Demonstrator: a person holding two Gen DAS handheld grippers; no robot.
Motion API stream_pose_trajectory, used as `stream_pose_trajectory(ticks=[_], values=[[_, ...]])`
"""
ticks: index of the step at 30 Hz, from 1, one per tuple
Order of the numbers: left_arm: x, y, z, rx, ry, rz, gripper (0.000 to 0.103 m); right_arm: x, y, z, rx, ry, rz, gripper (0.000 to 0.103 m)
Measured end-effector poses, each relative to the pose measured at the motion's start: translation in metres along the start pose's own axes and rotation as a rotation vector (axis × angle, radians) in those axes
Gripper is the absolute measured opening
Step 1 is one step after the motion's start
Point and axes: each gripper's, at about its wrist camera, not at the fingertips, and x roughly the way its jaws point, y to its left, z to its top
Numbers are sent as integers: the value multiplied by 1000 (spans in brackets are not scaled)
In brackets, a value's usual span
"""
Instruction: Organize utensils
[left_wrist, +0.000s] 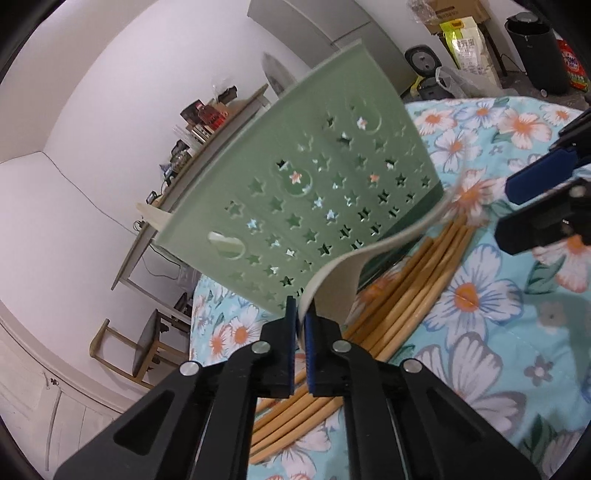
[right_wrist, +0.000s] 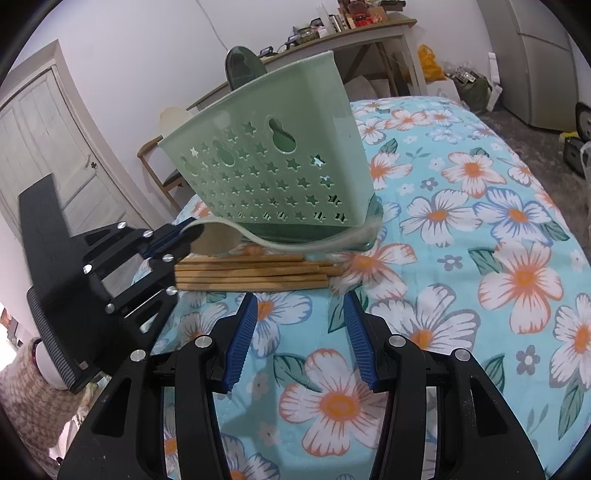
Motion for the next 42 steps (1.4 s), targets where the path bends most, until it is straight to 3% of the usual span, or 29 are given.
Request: stream_pose_trajectory(ticks=[8,14,20,30,37,42], values=[[-44,12,-12,-80,-24,-20,3,-19,4,2,-28,-44,-36,46],[-75,47,-34,-261,21,-51,3,-34,10,9,-98,-89,-65,46],[-93,95,-67,-470,68,-24,3,-24,43,28,-282,-106,-53,46],[-93,162,-131,-743,116,79,3,41,134,35,-706,-84,-64,41],[-77,176,-159,-812,136,86,3,107,168,27,-901,15,-148,23],[-66,179,-172,-835,136,76,3,134,177,25,-983,65,-204,21]])
